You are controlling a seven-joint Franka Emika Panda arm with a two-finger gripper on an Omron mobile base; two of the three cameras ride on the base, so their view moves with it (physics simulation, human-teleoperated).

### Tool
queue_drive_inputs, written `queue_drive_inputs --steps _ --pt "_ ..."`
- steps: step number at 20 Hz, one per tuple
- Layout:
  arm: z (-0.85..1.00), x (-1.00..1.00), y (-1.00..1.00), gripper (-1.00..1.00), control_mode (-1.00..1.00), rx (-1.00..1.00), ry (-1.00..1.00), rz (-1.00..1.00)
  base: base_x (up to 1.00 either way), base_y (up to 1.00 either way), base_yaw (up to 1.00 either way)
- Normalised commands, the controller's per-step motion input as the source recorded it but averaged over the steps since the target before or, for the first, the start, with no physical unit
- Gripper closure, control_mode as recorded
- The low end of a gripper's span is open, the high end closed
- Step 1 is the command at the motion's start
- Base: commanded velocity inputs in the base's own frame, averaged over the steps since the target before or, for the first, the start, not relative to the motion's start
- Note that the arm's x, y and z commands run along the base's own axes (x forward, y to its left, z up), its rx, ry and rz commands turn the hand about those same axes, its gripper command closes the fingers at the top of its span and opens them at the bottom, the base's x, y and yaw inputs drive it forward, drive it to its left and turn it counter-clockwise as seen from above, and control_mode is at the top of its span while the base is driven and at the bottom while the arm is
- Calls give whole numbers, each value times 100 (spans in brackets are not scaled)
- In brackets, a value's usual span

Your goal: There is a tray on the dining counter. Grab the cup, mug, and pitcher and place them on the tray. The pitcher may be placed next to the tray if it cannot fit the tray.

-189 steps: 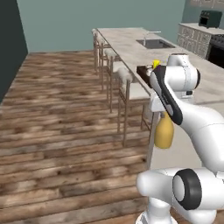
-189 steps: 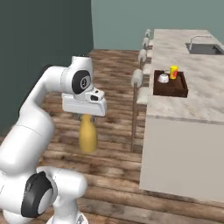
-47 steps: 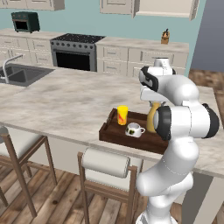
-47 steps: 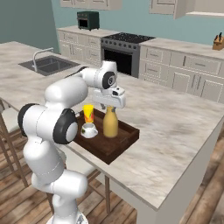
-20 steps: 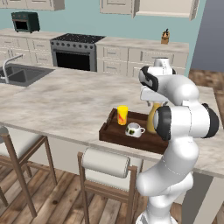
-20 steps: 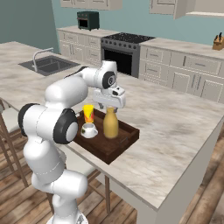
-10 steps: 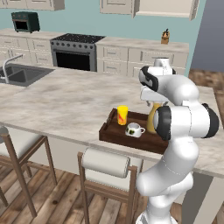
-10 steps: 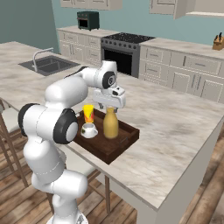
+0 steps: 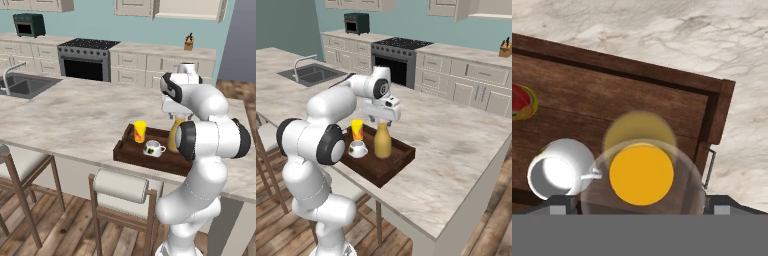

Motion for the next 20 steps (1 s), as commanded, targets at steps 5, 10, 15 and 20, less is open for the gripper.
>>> queue_drive_inputs --steps 5,10,15,20 --pt "18 0 -4 -100 -100 0 0 0 0 0 0" --pt "31 0 -7 -100 -100 0 0 0 0 0 0" --pt "39 -19 -23 -100 -100 0 0 0 0 0 0" --pt "16 -68 -26 -100 -100 0 0 0 0 0 0"
